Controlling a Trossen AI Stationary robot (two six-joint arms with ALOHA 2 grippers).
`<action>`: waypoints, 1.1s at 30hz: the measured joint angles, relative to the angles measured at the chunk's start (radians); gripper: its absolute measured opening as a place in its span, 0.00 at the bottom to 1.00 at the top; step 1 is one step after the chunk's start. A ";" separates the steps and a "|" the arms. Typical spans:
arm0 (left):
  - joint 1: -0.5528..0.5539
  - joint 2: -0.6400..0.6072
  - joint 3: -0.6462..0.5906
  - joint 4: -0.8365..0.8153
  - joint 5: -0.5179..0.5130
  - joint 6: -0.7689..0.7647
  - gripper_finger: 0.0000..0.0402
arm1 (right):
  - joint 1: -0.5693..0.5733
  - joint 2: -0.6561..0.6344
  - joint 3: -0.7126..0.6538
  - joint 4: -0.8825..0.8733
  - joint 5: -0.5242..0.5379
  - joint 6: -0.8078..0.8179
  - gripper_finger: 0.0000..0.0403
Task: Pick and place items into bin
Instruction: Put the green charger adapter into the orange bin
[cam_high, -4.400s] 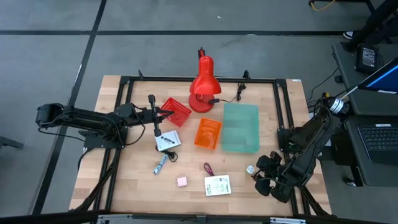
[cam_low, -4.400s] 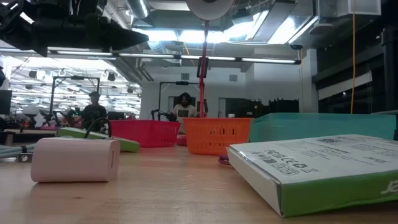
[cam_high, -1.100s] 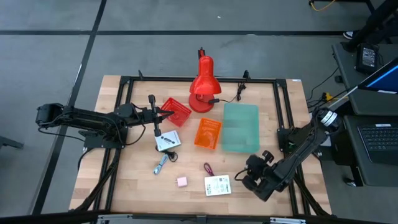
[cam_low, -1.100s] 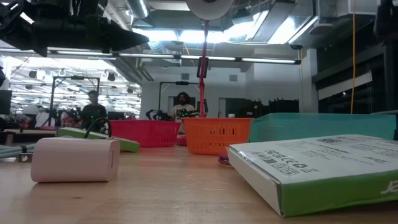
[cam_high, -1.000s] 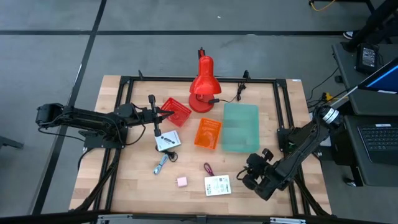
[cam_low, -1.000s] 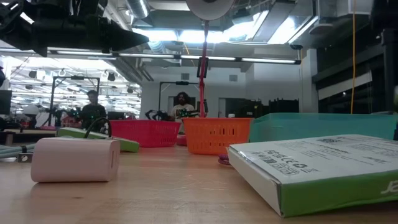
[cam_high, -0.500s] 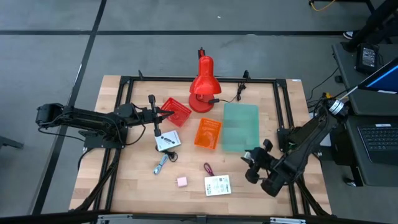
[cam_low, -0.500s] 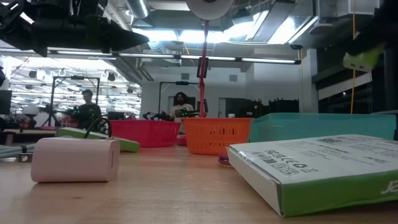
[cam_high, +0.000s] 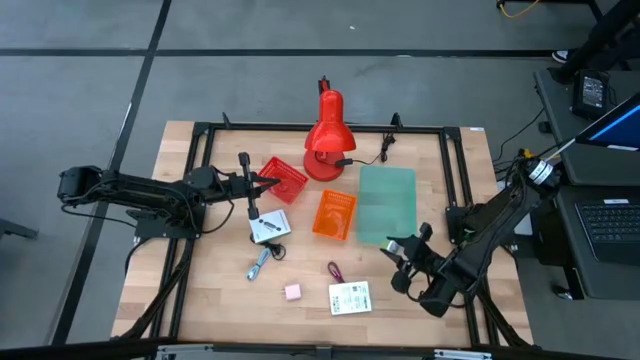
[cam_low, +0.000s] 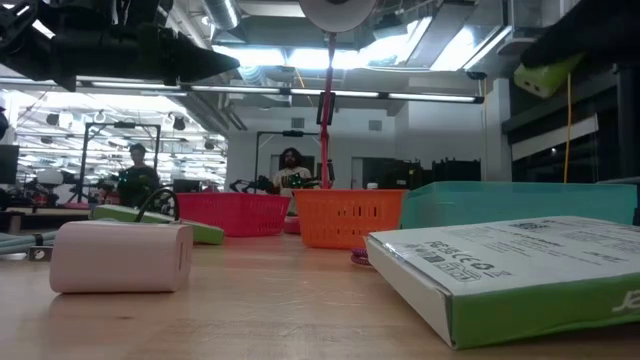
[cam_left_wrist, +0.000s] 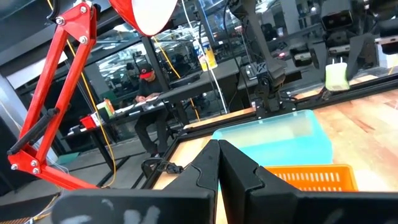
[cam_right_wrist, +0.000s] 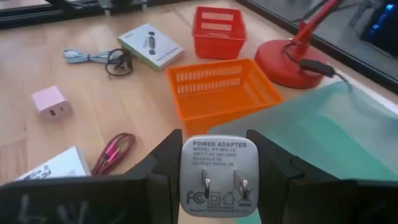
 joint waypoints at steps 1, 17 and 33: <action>0.000 0.000 0.000 -0.003 0.000 0.000 0.01 | -0.001 0.000 -0.020 0.044 0.000 -0.023 0.30; 0.000 0.000 0.000 -0.009 0.003 -0.002 0.01 | -0.073 -0.058 -0.089 0.243 0.009 -0.317 0.31; -0.001 0.000 0.000 -0.023 0.005 -0.011 0.01 | -0.336 -0.058 -0.089 0.683 -0.373 -0.968 0.31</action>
